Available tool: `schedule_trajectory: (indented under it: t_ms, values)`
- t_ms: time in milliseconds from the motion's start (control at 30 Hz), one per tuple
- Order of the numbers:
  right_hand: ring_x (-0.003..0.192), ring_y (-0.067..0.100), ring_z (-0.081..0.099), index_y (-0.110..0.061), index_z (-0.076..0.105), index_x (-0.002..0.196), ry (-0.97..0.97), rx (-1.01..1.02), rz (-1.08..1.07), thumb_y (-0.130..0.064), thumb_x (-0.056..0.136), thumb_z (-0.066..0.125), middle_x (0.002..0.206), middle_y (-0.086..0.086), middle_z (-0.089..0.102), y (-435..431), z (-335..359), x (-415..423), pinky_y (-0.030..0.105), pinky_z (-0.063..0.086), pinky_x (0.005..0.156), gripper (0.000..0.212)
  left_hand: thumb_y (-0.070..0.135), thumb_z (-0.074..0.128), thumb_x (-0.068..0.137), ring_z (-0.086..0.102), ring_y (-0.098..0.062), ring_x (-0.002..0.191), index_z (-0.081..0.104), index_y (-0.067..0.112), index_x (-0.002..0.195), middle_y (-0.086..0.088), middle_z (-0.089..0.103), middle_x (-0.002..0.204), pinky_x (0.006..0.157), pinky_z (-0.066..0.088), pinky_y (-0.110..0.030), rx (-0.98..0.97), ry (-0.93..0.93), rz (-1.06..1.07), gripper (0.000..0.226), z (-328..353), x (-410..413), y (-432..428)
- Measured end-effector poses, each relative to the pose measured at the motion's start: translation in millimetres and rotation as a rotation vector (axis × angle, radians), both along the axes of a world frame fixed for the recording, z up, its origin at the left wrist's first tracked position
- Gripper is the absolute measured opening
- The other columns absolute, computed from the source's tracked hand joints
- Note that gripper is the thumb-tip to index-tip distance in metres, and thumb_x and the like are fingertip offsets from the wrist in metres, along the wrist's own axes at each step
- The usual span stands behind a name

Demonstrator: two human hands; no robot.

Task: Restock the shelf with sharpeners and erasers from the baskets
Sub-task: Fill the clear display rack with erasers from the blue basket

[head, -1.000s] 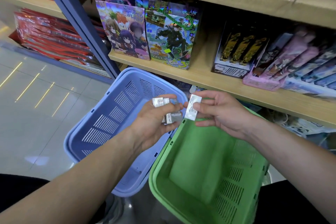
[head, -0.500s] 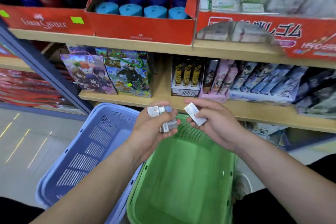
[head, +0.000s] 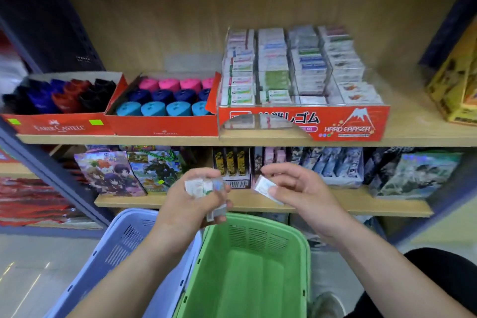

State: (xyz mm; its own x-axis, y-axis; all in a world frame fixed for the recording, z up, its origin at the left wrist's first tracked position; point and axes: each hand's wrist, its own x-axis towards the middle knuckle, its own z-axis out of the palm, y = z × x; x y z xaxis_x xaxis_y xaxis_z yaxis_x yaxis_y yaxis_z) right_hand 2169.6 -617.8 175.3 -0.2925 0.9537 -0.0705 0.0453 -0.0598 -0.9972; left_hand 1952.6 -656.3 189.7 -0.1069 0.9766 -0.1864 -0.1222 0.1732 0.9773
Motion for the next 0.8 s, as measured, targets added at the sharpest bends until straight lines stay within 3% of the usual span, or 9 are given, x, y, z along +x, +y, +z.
schedule_trajectory:
  t_ms: [167,300,500,567,700,767,800]
  values:
    - [0.080,0.011,0.067,-0.017,0.072,0.113,0.067,0.129,-0.047,0.009,0.091,0.063,0.097,0.013,0.073,5.2,44.2,13.6,0.018,0.054,0.067,0.034,-0.008,0.069,0.088,0.072,-0.027,0.074,0.063,0.012,0.108,-0.011,0.075,0.092,0.056,0.055,-0.034,0.113,0.028,-0.051,0.029,37.8,15.0,19.7]
    - [0.101,0.014,0.068,-0.028,0.074,0.111,-0.014,0.268,-0.101,0.004,0.088,0.070,0.114,0.001,0.072,17.9,76.8,34.8,0.027,0.057,0.077,0.039,-0.008,0.069,0.088,0.072,-0.027,0.073,0.065,0.013,0.103,-0.010,0.074,0.090,0.055,0.055,-0.033,0.213,0.062,-0.084,0.027,66.8,29.6,38.3]
    - [0.075,0.019,0.066,-0.023,0.080,0.083,-0.008,0.299,-0.249,-0.005,0.084,0.077,0.082,0.002,0.075,46.1,112.0,60.3,0.030,0.057,0.065,0.018,0.000,0.075,0.086,0.075,-0.031,0.087,0.068,0.019,0.103,-0.013,0.076,0.100,0.061,0.058,-0.033,0.268,0.082,-0.113,0.026,106.7,39.7,63.6]
    - [0.072,0.021,0.062,-0.021,0.079,0.086,-0.055,0.331,-0.298,-0.009,0.084,0.078,0.085,0.009,0.076,54.9,119.2,69.1,0.031,0.051,0.063,0.012,0.002,0.077,0.085,0.075,-0.030,0.090,0.069,0.018,0.103,-0.011,0.077,0.103,0.062,0.058,-0.033,0.290,0.110,-0.102,0.025,114.6,39.2,73.3]
    - [0.074,0.024,0.068,-0.018,0.077,0.092,-0.122,0.336,-0.380,-0.006,0.087,0.076,0.091,0.015,0.076,72.9,125.7,82.8,0.034,0.059,0.073,0.013,0.003,0.077,0.086,0.076,-0.030,0.082,0.066,0.017,0.107,-0.009,0.078,0.099,0.064,0.062,-0.042,0.326,0.189,-0.091,0.028,124.4,39.6,93.6]
    - [0.071,0.021,0.069,-0.014,0.076,0.093,-0.161,0.325,-0.399,-0.002,0.088,0.074,0.092,0.016,0.075,82.2,126.6,88.2,0.031,0.060,0.073,0.013,0.007,0.081,0.083,0.076,-0.031,0.081,0.067,0.020,0.106,-0.013,0.075,0.109,0.068,0.062,-0.049,0.347,0.240,-0.097,0.030,128.1,39.9,105.5]
    - [0.068,0.020,0.069,-0.013,0.075,0.093,-0.182,0.323,-0.401,-0.001,0.087,0.074,0.091,0.017,0.075,86.4,127.0,90.5,0.029,0.060,0.071,0.013,0.007,0.081,0.083,0.076,-0.028,0.081,0.066,0.020,0.106,-0.015,0.072,0.116,0.066,0.062,-0.045,0.352,0.247,-0.102,0.030,129.7,40.6,111.2]
